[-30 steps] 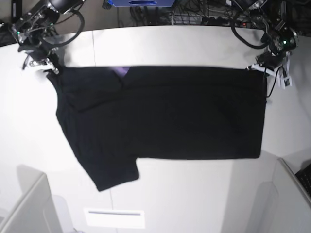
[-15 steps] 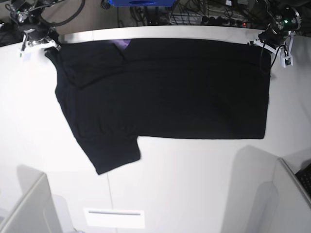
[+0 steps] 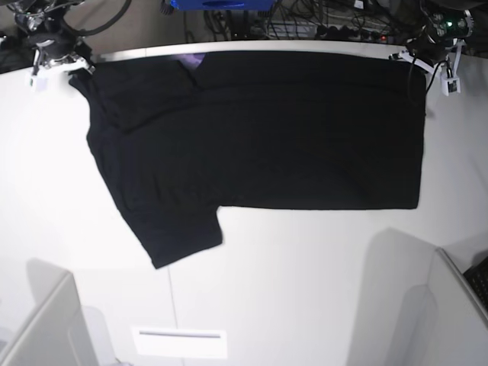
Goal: Fold the T-shirt properly
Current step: 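Lower the shirt and release both grippers at the collar edge, then move the right gripper to the sleeve and hem corner nearest it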
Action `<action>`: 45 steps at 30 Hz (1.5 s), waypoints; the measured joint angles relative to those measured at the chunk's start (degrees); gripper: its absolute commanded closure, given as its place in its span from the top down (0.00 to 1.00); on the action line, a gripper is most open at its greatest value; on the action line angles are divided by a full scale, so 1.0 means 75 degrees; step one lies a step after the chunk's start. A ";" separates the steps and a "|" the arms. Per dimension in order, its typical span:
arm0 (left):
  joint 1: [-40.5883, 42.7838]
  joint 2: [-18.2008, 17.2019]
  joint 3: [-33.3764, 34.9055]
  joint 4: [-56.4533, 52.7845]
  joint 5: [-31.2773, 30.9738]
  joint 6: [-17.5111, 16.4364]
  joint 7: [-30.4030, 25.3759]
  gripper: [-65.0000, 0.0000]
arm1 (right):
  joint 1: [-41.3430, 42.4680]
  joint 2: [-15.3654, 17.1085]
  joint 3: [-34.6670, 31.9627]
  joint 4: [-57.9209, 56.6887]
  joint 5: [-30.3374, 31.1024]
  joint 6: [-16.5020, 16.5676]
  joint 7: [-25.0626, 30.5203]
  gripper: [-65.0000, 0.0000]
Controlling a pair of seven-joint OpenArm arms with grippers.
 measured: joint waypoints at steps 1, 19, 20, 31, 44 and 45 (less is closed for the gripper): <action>0.0032 0.0000 -0.0003 0.0000 0.0000 0.0000 -0.0044 0.00 | 0.0009 -0.0003 0.0000 0.0000 -0.0006 0.0000 -0.0003 0.00; 0.0038 -0.0003 -0.0012 0.0146 0.0175 0.0061 0.0114 0.46 | -0.0137 0.0000 0.0035 0.0012 -0.0026 0.0000 0.0064 0.56; 0.0044 0.0000 -0.0026 0.0157 0.0175 0.0064 0.0108 0.50 | -0.0134 0.0000 0.0035 0.0012 -0.0032 0.0003 0.0061 0.55; -0.0466 -0.0050 -0.2110 0.0163 0.0187 0.0085 0.0254 0.52 | 0.0239 0.0023 0.0058 0.1096 -0.0032 0.0000 0.0420 0.45; -0.1241 -0.0294 -0.2052 0.1005 0.0169 0.0058 0.0224 0.00 | 0.2390 0.0749 -0.2241 0.0586 -0.0131 -0.0009 0.0425 0.00; -0.1294 -0.0388 -0.2002 0.1017 0.0140 0.0000 0.0210 0.00 | 0.2804 0.1000 -0.2600 0.0233 -0.0187 -0.0009 0.0475 0.00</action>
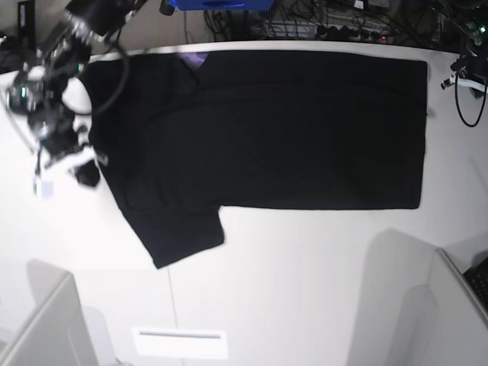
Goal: Fold the T-shirt properly
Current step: 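Move the right gripper to the sleeve and hem corner nearest it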
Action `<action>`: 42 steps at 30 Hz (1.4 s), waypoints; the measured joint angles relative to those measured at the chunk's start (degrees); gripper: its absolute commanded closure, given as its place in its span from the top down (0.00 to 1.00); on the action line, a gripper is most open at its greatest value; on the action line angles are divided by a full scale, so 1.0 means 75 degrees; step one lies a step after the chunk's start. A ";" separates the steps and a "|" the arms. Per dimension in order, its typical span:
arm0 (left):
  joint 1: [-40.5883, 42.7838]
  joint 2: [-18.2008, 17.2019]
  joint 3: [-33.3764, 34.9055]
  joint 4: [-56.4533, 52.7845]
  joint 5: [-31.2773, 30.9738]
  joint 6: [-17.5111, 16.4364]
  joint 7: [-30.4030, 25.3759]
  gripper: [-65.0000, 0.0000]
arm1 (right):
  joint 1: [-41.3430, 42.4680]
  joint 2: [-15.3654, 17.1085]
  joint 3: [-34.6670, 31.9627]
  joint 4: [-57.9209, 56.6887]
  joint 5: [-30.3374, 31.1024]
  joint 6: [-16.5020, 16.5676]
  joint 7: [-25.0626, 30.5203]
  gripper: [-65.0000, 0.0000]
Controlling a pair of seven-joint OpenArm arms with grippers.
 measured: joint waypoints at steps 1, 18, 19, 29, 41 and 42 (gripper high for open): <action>-0.0055 -0.0052 0.0073 0.0023 -0.0006 0.0003 -0.0012 0.00 | 0.0388 0.0169 -0.0268 -0.0420 -0.0114 0.0023 0.0015 0.00; -0.0393 -0.0586 0.0495 0.0152 0.0070 0.0006 0.0079 0.31 | 0.5249 0.1116 -0.0839 -0.9806 -0.2719 -0.0055 0.3142 0.63; -0.0391 -0.0592 0.0495 0.0152 0.0035 0.0003 0.0070 0.36 | 0.5327 0.1137 -0.0839 -1.0180 -0.2894 -0.0061 0.3316 0.63; -0.0370 -0.0592 0.0493 0.0146 0.0032 0.0003 0.0044 0.37 | 0.5473 0.1192 -0.1192 -1.0774 -0.3348 -0.0012 0.3328 0.63; -0.0396 -0.0592 0.0516 0.0146 0.0032 0.0003 0.0044 0.37 | 0.5441 0.1201 -0.2273 -1.0736 -0.3348 0.0017 0.3413 0.39; -0.0393 -0.0592 0.0516 0.0146 0.0032 0.0003 0.0041 0.37 | 0.5418 0.1198 -0.2273 -1.0736 -0.3369 0.0015 0.3494 0.34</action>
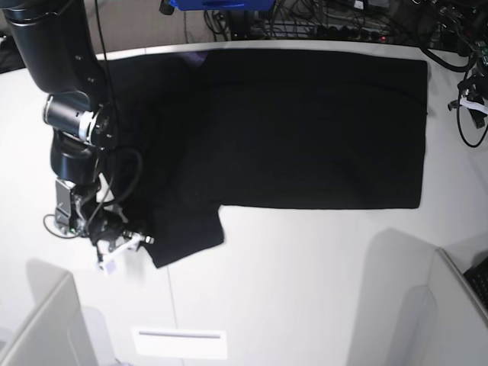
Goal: Fold the T-shirt properly
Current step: 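Move the right gripper to the sleeve and hem corner nearest it, then move the left gripper to the hem corner nearest it and grasp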
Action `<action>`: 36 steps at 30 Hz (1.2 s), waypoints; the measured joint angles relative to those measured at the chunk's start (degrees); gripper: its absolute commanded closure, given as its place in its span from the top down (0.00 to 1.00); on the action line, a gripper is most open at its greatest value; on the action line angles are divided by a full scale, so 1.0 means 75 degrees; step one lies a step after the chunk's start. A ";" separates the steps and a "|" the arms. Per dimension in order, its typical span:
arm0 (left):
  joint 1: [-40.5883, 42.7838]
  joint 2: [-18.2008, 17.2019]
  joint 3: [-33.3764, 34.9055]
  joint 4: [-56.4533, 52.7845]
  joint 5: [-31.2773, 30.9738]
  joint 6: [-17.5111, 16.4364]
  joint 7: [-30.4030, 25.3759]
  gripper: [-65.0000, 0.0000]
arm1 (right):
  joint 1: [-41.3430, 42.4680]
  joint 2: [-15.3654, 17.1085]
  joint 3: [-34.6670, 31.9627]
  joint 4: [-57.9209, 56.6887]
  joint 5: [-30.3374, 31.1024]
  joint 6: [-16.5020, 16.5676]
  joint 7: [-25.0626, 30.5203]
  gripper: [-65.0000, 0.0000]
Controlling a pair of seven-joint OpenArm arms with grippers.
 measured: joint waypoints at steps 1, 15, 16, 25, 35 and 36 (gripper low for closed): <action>-0.0003 0.0000 0.0000 0.0000 0.0003 0.0003 0.0000 0.37 | -0.0026 -0.0003 0.0000 -0.0003 0.0003 0.0000 0.0096 0.30; -0.1696 -0.0909 0.1425 -0.1550 0.0638 0.0087 0.0516 0.38 | -0.0163 -0.0009 -0.0003 -0.0003 0.0029 0.0000 0.0233 0.00; -0.2107 -0.1020 0.1545 -0.1990 0.0866 0.0085 0.0603 0.38 | -0.0160 -0.0023 -0.0003 -0.0003 0.0029 0.0000 0.0242 0.00; -0.4605 -0.1402 0.3008 -0.5625 0.2404 0.0085 -0.0137 0.38 | -0.0146 -0.0029 -0.0003 -0.0003 0.0038 -0.0003 0.0213 0.00; -0.5254 -0.1431 0.3582 -0.7597 0.2430 0.0090 -0.1023 0.38 | -0.0146 -0.0026 -0.0003 -0.0003 0.0026 -0.0003 0.0207 0.00; -0.5269 -0.1422 0.3585 -0.7600 0.2428 0.0087 -0.1035 0.38 | -0.0146 -0.0029 -0.0003 -0.0003 0.0026 0.0000 0.0207 0.00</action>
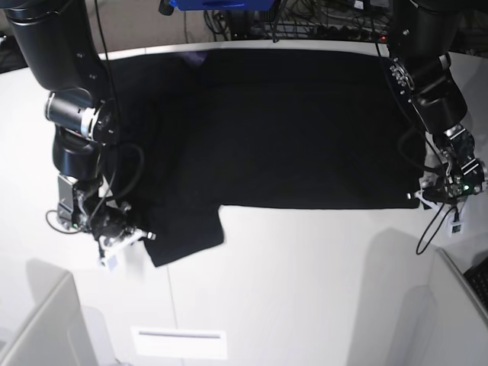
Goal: Fold the T-shirt properly
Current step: 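Move the left gripper to the hem corner nearest it and grasp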
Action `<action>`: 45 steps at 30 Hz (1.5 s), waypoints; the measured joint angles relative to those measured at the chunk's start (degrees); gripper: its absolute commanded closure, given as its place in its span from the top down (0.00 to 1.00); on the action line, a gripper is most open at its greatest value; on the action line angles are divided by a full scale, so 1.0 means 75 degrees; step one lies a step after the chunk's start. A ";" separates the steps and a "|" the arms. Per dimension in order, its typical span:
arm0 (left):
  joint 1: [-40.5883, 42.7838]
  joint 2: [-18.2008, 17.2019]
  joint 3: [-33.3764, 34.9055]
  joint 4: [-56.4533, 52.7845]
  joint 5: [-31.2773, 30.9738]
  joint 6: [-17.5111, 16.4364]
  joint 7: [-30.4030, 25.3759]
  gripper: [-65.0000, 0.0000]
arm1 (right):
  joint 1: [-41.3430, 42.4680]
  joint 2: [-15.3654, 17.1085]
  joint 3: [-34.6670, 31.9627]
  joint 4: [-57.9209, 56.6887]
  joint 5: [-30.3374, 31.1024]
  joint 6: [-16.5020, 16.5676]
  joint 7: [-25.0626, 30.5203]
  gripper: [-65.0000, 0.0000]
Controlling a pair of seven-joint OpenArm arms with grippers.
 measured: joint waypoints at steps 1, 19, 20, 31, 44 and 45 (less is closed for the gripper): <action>0.0003 0.0012 0.0000 0.0000 0.0000 -0.0006 0.0000 0.38 | 0.0000 0.0000 0.0000 0.0000 0.0003 0.0000 0.0006 0.00; -0.0079 0.0108 0.0000 -0.0510 -0.0055 0.0003 -0.0694 0.29 | -0.0003 0.0000 0.0000 0.0000 0.0000 0.0000 0.0006 0.00; -0.0079 0.0114 0.0000 -0.0513 -0.0076 0.0000 -0.0717 0.20 | -0.0003 0.0000 0.0000 0.0000 0.0000 0.0000 0.0006 0.00; 0.0449 0.0137 -0.0052 0.0498 -0.0055 -0.0003 0.0140 0.00 | -0.0003 0.0000 0.0000 0.0000 -0.0006 0.0000 0.0006 0.00; 0.0469 0.0166 -0.0055 0.1233 -0.0026 -0.0003 0.0306 0.00 | -0.0006 0.0000 0.0000 0.0000 -0.0003 0.0000 0.0003 0.00; 0.0490 0.0175 -0.0055 0.1518 -0.0035 -0.0003 0.0382 0.00 | -0.0006 0.0000 0.0000 0.0000 -0.0003 0.0000 0.0003 0.00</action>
